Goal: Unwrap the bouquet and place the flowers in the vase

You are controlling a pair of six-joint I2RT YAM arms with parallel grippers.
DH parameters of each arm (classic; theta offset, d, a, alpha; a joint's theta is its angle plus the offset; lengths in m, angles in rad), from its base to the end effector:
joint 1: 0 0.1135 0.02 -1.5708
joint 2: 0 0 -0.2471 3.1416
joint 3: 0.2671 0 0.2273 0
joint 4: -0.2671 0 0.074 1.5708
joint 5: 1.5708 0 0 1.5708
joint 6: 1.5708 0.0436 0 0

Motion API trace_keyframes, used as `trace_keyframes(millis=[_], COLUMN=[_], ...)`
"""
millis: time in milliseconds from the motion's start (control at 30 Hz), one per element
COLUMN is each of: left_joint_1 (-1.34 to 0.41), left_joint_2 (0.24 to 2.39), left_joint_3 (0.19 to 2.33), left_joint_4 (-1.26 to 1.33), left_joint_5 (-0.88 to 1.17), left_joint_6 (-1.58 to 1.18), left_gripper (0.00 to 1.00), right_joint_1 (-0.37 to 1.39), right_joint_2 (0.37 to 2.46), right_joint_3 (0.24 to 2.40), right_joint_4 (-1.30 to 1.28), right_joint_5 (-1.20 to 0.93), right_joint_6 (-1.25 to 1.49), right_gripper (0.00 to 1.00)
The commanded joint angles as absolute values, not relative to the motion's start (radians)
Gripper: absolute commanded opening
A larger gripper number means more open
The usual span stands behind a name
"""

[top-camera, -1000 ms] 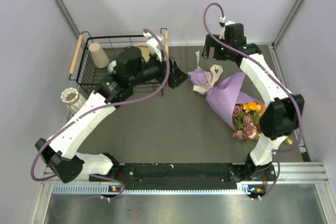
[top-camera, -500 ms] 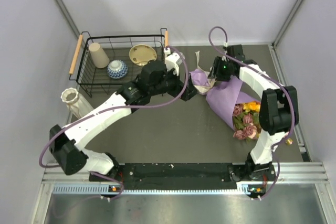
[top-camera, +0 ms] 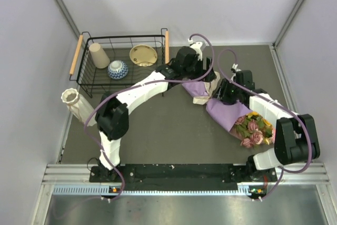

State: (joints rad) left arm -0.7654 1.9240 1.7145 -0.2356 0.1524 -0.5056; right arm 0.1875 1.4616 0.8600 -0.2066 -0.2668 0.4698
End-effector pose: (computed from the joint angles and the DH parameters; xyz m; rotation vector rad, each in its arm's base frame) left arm 0.3113 -0.3083 0.3080 0.3800 2.1119 -0.9344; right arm 0.2808 0.0650 0.2006 0.2125 2.4250 0.6233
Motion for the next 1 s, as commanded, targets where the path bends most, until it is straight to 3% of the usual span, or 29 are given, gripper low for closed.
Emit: trace_keyframes(millis=[0, 233, 400, 567, 633, 800, 967], left_joint_1=[-0.758, -0.756, -0.756, -0.753, -0.752, -0.726, -0.698], left_joint_2=[1.988, 2.117, 2.198, 2.252, 2.269, 2.376, 2.468], left_joint_3=[1.776, 1.913, 1.986, 2.04, 2.054, 2.177, 2.27], left_joint_4=[-0.241, -0.373, -0.408, -0.422, -0.42, -0.475, -0.48], left_joint_5=[0.141, 0.086, 0.043, -0.027, -0.049, -0.048, -0.011], left_joint_6=[-0.515, -0.434, -0.408, -0.4, -0.391, -0.414, -0.431], left_gripper=[0.82, 0.83, 0.79, 0.66, 0.65, 0.77, 0.72], right_joint_1=[0.19, 0.169, 0.155, 0.109, 0.083, 0.081, 0.081], right_joint_2=[1.359, 1.354, 1.416, 1.454, 1.486, 1.526, 1.56], right_joint_3=[0.798, 0.893, 0.971, 1.017, 1.049, 1.089, 1.098], right_joint_4=[-0.14, -0.164, -0.164, -0.157, -0.153, -0.146, -0.143], right_joint_5=[-0.308, -0.281, -0.284, -0.264, -0.29, -0.327, -0.341], right_joint_6=[0.486, 0.503, 0.546, 0.589, 0.595, 0.595, 0.588], right_gripper=[0.49, 0.61, 0.61, 0.6, 0.59, 0.57, 0.56])
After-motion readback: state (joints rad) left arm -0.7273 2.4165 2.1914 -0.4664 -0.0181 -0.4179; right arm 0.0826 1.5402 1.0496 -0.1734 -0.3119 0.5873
